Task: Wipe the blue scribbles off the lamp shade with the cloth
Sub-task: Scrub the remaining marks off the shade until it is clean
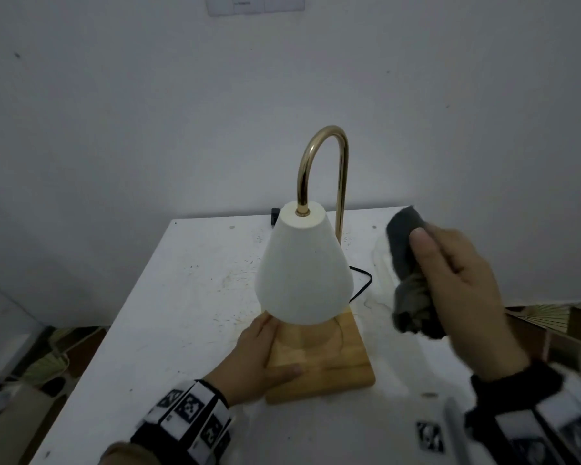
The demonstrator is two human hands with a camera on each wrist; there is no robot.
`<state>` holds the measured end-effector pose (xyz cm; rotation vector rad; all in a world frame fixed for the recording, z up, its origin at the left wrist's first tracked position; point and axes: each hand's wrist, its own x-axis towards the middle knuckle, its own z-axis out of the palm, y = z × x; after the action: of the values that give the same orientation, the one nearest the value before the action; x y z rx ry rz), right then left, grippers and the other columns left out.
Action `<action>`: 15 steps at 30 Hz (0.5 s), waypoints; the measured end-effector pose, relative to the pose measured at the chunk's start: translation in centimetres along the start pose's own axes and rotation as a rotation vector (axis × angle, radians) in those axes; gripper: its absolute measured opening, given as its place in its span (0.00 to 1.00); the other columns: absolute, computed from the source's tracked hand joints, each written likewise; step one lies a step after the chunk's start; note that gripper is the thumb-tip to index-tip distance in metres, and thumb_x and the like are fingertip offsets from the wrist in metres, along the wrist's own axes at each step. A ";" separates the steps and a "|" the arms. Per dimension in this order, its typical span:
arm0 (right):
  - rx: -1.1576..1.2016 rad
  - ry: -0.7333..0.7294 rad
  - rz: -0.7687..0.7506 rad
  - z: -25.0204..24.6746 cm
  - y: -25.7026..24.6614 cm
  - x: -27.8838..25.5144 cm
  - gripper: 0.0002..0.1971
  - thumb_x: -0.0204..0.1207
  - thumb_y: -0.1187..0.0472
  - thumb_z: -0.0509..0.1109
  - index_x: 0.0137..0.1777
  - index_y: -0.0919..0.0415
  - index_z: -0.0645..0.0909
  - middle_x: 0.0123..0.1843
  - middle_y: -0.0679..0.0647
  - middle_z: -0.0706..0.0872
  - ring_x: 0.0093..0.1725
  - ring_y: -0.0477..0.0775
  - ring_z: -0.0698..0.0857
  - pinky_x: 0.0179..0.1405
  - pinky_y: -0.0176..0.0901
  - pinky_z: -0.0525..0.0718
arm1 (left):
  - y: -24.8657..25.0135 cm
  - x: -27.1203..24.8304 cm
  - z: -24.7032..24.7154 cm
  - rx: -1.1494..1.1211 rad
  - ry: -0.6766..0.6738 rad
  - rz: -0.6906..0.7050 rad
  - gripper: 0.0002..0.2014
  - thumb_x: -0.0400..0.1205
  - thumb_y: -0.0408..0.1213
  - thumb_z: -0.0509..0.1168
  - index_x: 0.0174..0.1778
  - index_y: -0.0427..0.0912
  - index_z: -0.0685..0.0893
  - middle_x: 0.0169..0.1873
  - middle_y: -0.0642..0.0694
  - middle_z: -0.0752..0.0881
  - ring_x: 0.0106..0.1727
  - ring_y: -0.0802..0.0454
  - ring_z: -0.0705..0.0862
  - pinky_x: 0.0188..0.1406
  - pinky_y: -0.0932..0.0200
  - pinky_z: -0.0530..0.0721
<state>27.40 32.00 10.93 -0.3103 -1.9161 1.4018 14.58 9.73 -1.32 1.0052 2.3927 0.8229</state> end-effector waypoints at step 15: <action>-0.115 0.218 -0.378 9.2 -1.4 -6.0 0.20 0.77 0.60 0.67 0.69 0.63 0.76 0.58 0.52 0.75 0.61 0.42 0.75 0.62 0.27 0.75 | -2.1 1.1 1.0 0.023 -0.119 -0.026 0.57 0.65 0.74 0.64 0.82 0.58 0.38 0.82 0.61 0.39 0.84 0.50 0.42 0.81 0.42 0.56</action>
<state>25.65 21.35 8.41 -0.1369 -1.7665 0.9719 13.44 9.71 -3.60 1.0016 2.3138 0.7074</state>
